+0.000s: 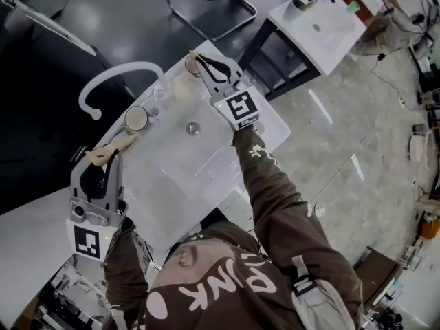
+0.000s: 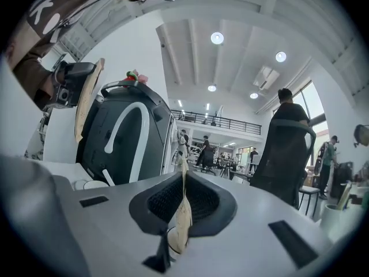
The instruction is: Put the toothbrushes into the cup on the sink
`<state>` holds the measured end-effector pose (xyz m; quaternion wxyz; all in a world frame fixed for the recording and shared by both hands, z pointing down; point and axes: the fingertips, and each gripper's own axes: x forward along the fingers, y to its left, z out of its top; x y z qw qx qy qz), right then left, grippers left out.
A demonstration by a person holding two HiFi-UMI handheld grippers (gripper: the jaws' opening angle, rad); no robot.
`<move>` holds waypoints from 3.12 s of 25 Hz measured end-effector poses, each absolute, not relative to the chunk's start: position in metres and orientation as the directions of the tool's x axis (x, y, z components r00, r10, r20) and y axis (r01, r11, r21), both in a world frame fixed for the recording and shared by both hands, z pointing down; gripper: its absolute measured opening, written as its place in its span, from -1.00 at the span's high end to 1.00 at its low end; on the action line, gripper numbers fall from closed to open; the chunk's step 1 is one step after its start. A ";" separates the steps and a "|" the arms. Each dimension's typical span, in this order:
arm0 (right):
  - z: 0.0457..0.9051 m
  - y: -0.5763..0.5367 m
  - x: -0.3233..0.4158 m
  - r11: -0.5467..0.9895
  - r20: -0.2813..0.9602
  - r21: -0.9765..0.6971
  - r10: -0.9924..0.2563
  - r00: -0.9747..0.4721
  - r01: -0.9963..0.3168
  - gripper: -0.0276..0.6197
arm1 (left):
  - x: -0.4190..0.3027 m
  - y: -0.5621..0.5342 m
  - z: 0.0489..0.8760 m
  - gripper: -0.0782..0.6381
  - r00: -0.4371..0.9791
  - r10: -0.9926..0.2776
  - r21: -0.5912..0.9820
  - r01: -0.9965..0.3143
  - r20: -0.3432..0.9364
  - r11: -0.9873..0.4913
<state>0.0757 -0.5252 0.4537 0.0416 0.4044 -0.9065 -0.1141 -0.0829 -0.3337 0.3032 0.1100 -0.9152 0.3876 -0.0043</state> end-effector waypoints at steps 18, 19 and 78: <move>0.502 -0.551 0.073 0.641 0.026 0.221 -0.757 -0.652 -0.735 0.78 | -0.080 -0.353 0.313 0.62 0.688 -0.722 -0.189 -0.719 -0.067 -0.668; 0.502 -0.550 0.072 0.643 0.023 0.219 -0.755 -0.655 -0.734 0.73 | -0.080 -0.353 0.313 0.63 0.688 -0.722 -0.189 -0.720 -0.067 -0.668; 0.371 -0.376 0.045 0.721 -0.144 0.364 -0.582 -0.800 -0.590 -0.21 | -0.117 -0.440 0.494 0.54 0.614 -0.788 -0.132 -0.785 -0.048 -0.605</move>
